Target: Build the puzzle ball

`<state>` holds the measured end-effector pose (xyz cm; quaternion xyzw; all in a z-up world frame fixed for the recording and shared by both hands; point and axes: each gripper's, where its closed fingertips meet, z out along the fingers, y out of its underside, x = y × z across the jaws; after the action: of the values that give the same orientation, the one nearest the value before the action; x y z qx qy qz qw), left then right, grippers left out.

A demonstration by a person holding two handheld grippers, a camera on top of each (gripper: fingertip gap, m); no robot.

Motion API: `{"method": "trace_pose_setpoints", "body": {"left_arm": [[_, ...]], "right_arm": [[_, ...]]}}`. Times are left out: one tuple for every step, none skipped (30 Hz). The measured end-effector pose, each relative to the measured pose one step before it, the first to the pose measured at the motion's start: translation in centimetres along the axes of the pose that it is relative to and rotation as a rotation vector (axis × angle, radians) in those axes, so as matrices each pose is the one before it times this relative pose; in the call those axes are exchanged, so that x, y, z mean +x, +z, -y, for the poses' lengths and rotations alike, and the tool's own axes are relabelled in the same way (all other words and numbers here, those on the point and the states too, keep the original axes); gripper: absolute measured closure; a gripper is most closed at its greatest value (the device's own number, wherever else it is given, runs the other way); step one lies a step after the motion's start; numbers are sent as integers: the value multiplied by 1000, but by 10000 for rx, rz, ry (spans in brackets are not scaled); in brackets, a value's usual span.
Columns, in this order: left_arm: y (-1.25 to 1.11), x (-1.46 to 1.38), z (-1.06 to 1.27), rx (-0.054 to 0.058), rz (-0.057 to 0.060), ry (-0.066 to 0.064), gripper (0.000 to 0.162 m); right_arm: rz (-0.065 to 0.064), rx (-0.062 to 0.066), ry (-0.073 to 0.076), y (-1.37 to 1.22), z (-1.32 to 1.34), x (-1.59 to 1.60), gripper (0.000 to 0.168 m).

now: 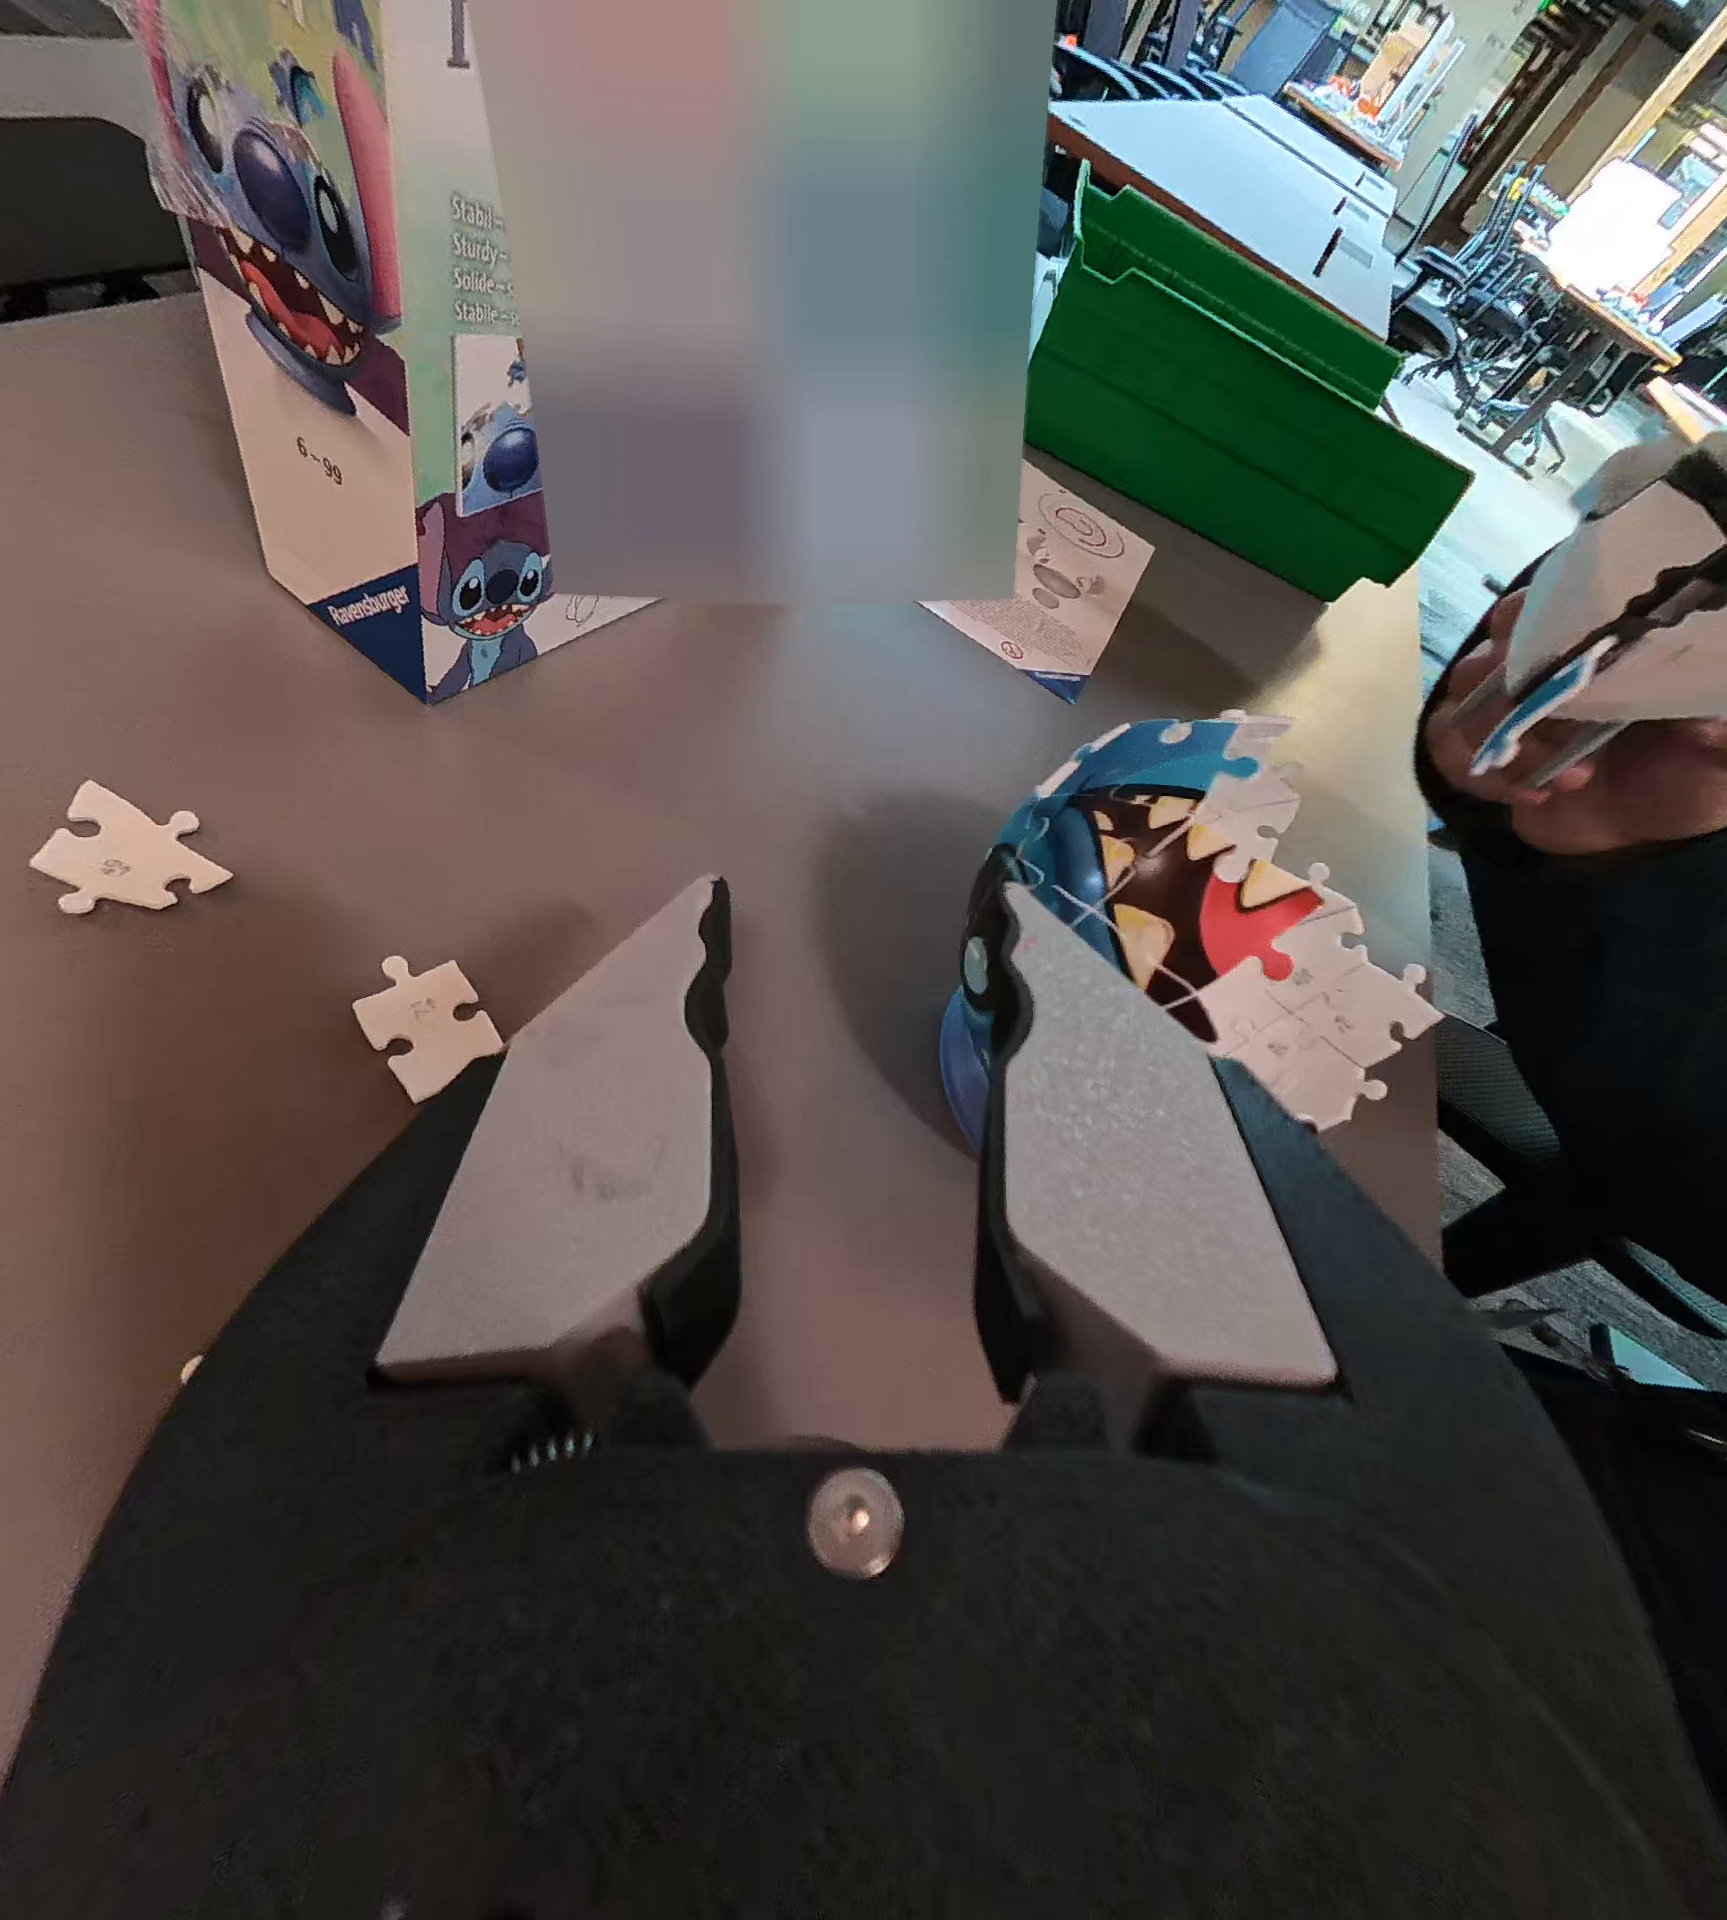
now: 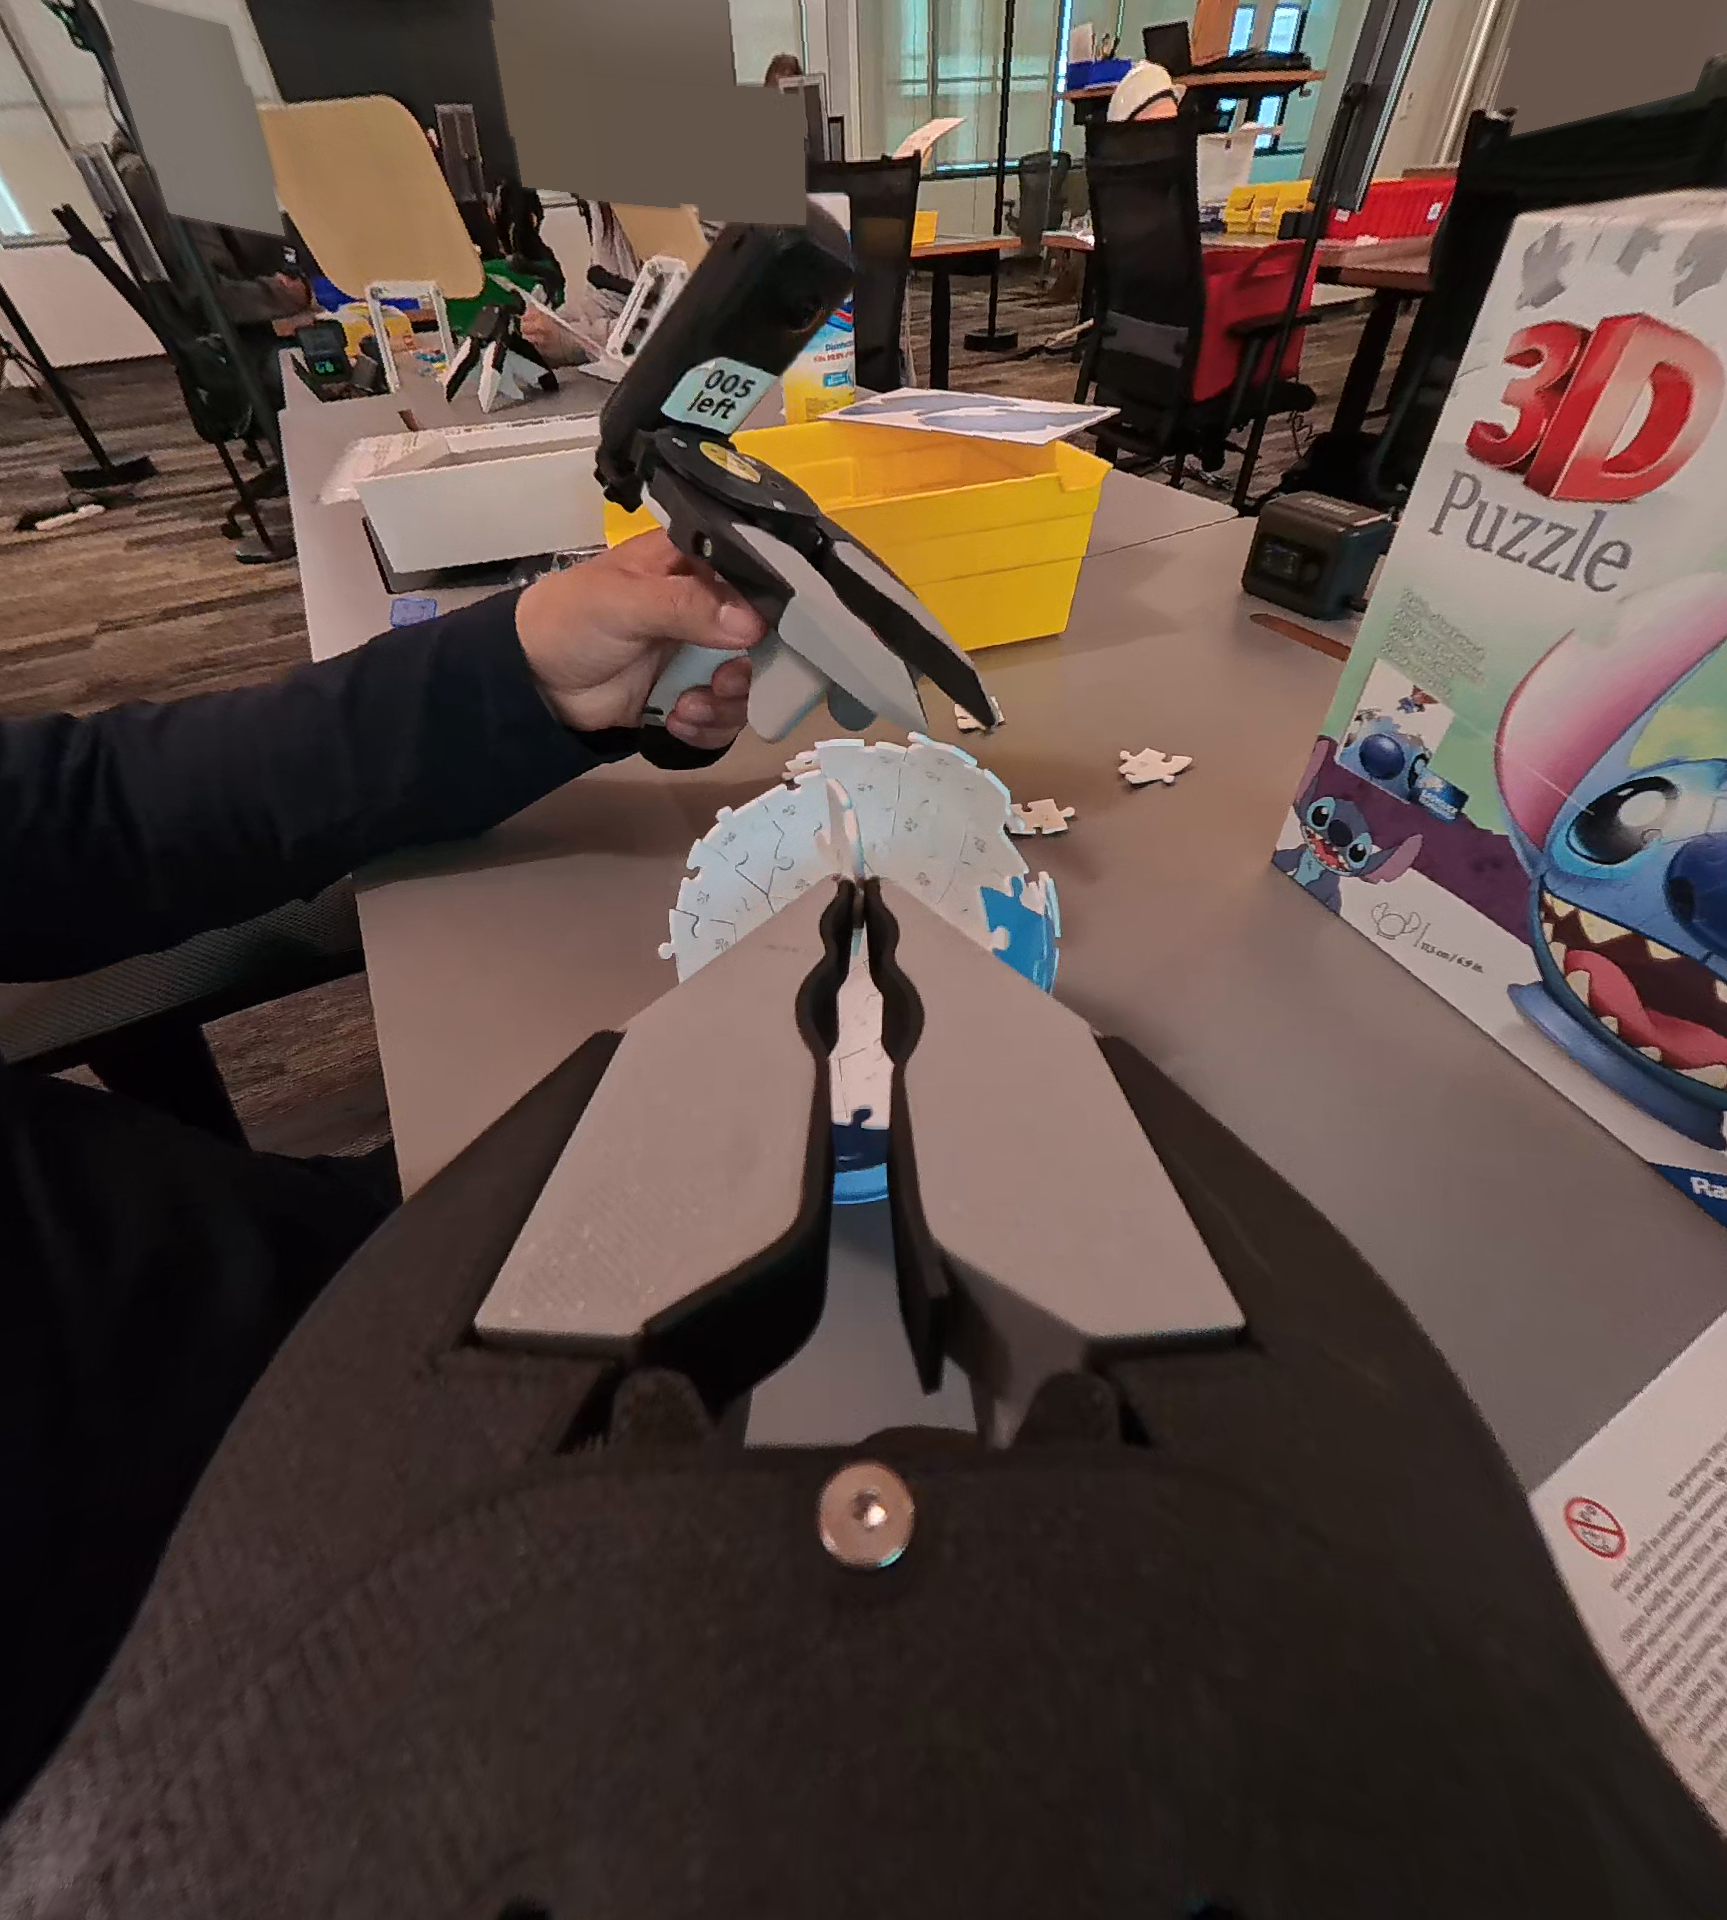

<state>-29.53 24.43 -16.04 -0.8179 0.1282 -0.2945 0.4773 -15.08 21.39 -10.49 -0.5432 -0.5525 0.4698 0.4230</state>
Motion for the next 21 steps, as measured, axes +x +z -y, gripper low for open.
{"method": "trace_pose_setpoints", "body": {"left_arm": [[50,-32,-73,-46,37,42,114],[36,-46,-74,-33,32,25,114],[44,-34,-50,-24,16,3,115],[35,-7,-43,-21,-6,-15,114],[31,-6,-37,-17,-12,-16,114],[21,-19,-49,-22,-1,-12,114],[34,-48,-68,-37,18,-16,114],[14,-58,-71,-42,24,-14,114],[-1,-26,-48,-35,16,-3,114],[-12,-34,-11,-8,14,9,114],[-40,-40,20,7,32,7,114],[-44,-45,9,5,28,4,114],[-20,-10,3,-6,13,5,114],[-7,27,-14,-11,-5,7,114],[26,41,-31,-22,-17,2,114],[36,56,-56,-29,-14,11,114],[59,27,-84,-44,2,20,114],[68,12,-98,-58,17,27,114],[58,5,-92,-57,24,36,114],[63,12,-86,-48,25,43,114],[45,2,-71,-41,28,41,114]], "right_arm": [[-38,60,-11,-219,153,74,168],[-46,67,4,-212,147,116,168],[-21,59,22,-195,122,100,168],[7,54,39,-164,94,73,168],[41,54,63,-98,67,23,168],[76,8,104,-16,-24,-28,168],[86,-83,154,60,-160,-18,168],[132,-158,221,117,-284,-69,168],[210,-219,284,154,-352,-162,168],[192,-239,272,147,-409,-154,168],[90,-270,225,159,-471,-32,168],[21,-343,203,170,-581,35,168],[27,-383,207,182,-640,16,168],[83,-328,208,168,-550,-97,168],[143,-198,203,144,-343,-205,168],[188,-83,198,119,-154,-273,168],[178,-11,184,92,-22,-268,168],[147,-4,152,58,2,-214,168],[91,-35,89,35,-43,-153,168],[26,-46,14,26,-63,-74,168],[-14,-29,-18,13,-49,-20,168]]}}
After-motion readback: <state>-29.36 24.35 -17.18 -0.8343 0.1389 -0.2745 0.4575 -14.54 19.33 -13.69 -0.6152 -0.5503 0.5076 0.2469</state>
